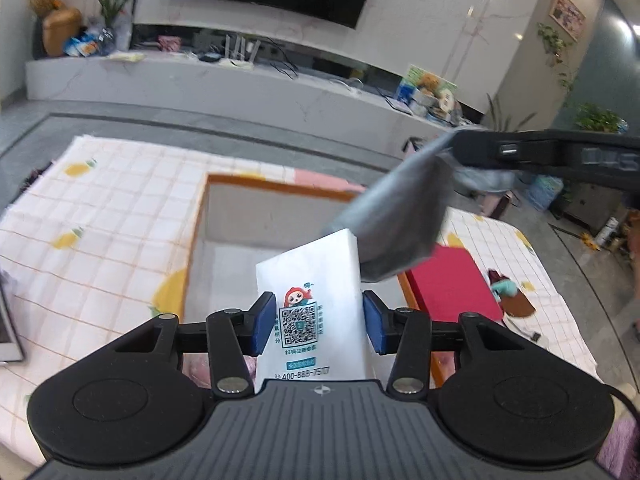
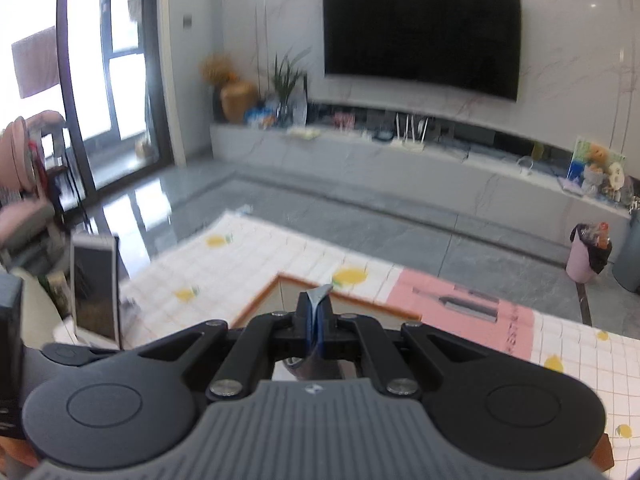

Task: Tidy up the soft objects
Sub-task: 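Open both grippers to drop the white packet and grey cloth into the box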

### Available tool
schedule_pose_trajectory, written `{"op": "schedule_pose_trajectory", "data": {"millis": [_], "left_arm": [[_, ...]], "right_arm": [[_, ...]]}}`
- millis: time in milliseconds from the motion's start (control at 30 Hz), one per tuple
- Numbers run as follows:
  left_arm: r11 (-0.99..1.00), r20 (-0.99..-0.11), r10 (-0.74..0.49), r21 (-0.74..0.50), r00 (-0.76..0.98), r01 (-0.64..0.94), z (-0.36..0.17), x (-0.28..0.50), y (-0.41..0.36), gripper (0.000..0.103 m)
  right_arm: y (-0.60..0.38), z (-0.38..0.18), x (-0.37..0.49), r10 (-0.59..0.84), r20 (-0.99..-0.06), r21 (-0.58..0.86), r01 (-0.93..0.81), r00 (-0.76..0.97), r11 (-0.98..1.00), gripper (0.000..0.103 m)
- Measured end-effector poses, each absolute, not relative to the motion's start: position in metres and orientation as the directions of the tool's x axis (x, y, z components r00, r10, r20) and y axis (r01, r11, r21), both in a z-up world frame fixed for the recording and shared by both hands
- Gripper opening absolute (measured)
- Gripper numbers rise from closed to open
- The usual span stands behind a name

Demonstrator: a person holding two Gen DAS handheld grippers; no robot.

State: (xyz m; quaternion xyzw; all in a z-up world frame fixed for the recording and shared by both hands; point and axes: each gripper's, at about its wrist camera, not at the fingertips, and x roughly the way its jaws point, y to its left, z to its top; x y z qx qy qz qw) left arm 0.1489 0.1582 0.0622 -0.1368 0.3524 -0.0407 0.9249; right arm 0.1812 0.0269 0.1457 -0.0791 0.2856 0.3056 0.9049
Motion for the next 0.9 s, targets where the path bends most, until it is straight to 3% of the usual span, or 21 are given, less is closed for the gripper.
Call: {"op": "schedule_pose_trajectory", "data": {"millis": [300,533,667,767,900], "left_arm": [[0.951,-0.681,-0.253,-0.307,0.687,0.047,0.009,0.155,0.164,0.049],[0.945,-0.733,-0.292,-0.319,0.615,0.069,-0.017,0.167,0.153,0.049],[0.948,-0.769,-0.292,-0.309,0.568,0.069,-0.028,0.168,0.147,0.049],[0.964,-0.787,-0.234,-0.263,0.572,0.033,-0.028,0.171,0.147,0.058],[0.988,-0.832,-0.063,-0.13,0.551,-0.084,-0.029,0.182,0.151,0.067]], "right_arm": [[0.057,0.067,0.23,0.367,-0.739,-0.073,-0.608,0.565,0.79,0.0],[0.067,0.03,0.256,0.313,-0.81,-0.099,-0.64,0.497,0.762,0.0],[0.077,0.011,0.267,0.206,-0.841,-0.194,-0.635,0.501,0.748,0.0],[0.08,-0.003,0.272,0.16,-0.855,-0.233,-0.642,0.493,0.73,0.0],[0.082,-0.012,0.273,0.147,-0.853,-0.255,-0.646,0.501,0.72,0.0]]}}
